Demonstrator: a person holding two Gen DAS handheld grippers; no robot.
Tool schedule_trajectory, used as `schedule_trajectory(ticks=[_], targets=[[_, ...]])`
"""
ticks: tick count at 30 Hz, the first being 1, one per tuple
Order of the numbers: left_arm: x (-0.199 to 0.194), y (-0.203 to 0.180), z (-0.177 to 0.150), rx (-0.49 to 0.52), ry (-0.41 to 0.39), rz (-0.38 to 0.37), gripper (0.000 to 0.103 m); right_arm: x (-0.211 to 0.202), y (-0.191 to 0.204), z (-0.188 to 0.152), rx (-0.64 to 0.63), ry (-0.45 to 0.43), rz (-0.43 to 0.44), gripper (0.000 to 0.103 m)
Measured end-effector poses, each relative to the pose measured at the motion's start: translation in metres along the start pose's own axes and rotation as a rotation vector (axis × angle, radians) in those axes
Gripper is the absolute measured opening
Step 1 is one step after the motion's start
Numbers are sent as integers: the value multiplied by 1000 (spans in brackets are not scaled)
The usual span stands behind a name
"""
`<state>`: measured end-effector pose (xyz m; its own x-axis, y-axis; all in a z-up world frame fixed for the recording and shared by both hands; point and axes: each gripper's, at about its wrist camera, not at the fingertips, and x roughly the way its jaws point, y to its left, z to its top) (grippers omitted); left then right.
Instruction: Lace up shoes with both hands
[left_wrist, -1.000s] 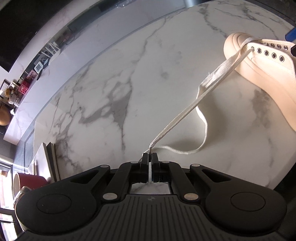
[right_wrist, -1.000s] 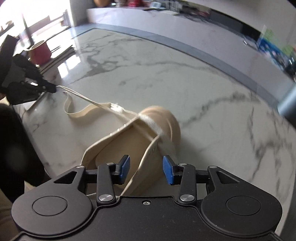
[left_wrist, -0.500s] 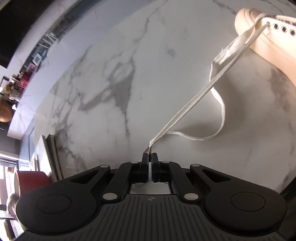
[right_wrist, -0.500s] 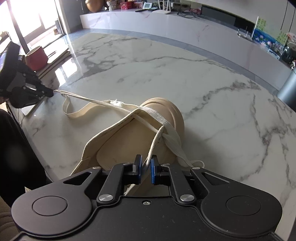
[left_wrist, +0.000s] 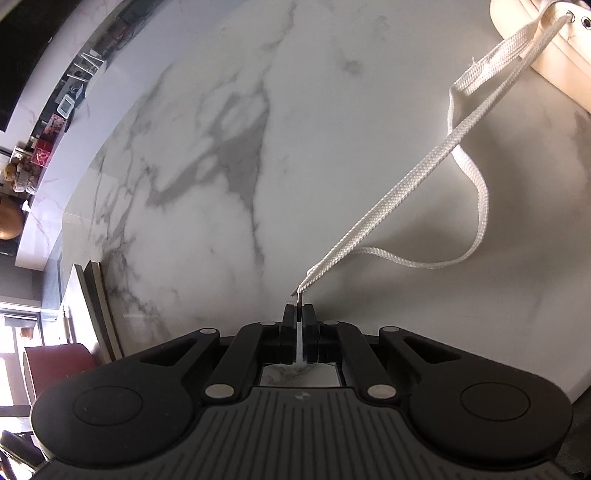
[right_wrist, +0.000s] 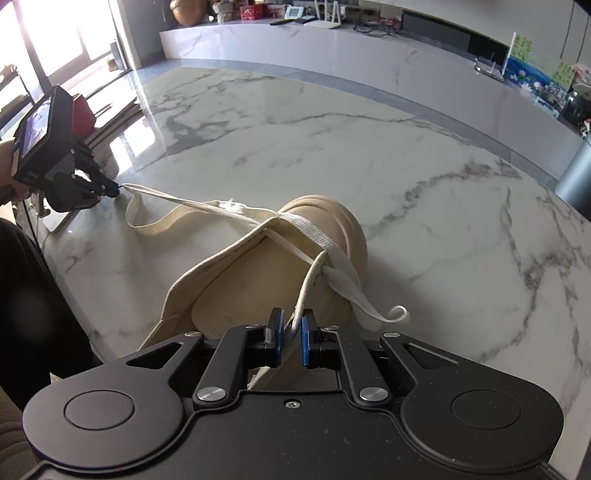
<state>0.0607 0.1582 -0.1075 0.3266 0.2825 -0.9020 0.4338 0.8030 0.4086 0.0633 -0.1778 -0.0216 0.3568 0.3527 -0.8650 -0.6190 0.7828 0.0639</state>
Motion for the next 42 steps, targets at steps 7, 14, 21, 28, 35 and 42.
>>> schedule_trajectory(ticks=[7, 14, 21, 28, 35, 42], targets=[[3, 3, -1, -11, 41, 32, 2, -1, -2, -2, 5, 1, -13, 6], [6, 12, 7, -12, 83, 149, 2, -1, -4, -3, 6, -6, -6, 6], [7, 15, 11, -18, 81, 166, 2, -2, -6, -4, 5, -9, 2, 6], [-13, 20, 10, -98, -3, 94, 2, -11, -3, 1, -32, -31, 17, 8], [-47, 10, 20, -139, -144, 36, 2, -16, 0, 28, -133, -96, -11, 12], [-53, 5, 28, -144, -170, 23, 2, 29, 4, 54, -261, -55, 13, 19]])
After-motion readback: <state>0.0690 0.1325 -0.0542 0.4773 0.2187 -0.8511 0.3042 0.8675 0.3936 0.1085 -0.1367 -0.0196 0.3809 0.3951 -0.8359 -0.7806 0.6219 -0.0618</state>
